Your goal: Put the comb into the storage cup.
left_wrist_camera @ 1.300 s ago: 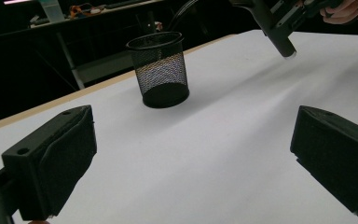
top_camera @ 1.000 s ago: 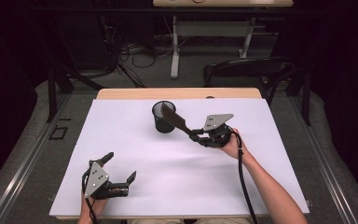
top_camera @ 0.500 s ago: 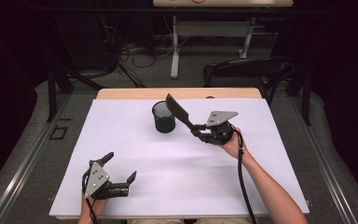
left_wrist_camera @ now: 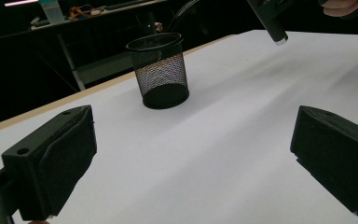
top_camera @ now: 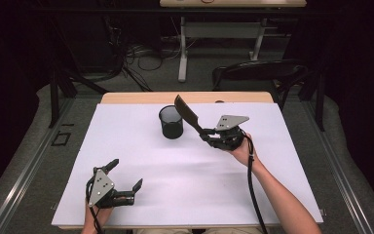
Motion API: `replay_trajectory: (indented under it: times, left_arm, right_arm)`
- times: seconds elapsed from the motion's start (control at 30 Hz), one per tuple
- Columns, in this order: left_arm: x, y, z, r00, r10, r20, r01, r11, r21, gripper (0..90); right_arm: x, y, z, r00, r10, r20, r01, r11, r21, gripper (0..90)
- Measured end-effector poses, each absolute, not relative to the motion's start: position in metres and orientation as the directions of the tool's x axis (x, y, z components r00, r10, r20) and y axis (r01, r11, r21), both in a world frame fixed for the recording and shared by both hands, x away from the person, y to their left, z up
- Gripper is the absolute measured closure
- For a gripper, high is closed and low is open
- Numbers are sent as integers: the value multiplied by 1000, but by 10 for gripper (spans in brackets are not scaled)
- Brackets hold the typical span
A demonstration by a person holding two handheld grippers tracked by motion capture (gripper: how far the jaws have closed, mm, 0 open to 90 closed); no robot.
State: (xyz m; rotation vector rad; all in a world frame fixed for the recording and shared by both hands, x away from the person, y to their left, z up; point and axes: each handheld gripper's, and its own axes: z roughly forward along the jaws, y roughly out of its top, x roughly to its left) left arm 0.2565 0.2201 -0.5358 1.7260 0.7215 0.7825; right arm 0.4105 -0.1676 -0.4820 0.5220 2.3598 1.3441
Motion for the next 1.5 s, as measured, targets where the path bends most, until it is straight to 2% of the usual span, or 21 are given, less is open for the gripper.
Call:
replay_trajectory:
  times: [0.73, 1.5]
  left_arm:
    - [257, 220, -536, 604, 783, 151, 93, -257, 962, 3]
    - [257, 220, -536, 605, 782, 150, 96, -259, 961, 3]
  right_arm:
    - [417, -159, -475, -810, 572, -127, 159, 424, 892, 731]
    - [428, -149, -465, -783, 609, -127, 167, 403, 900, 730]
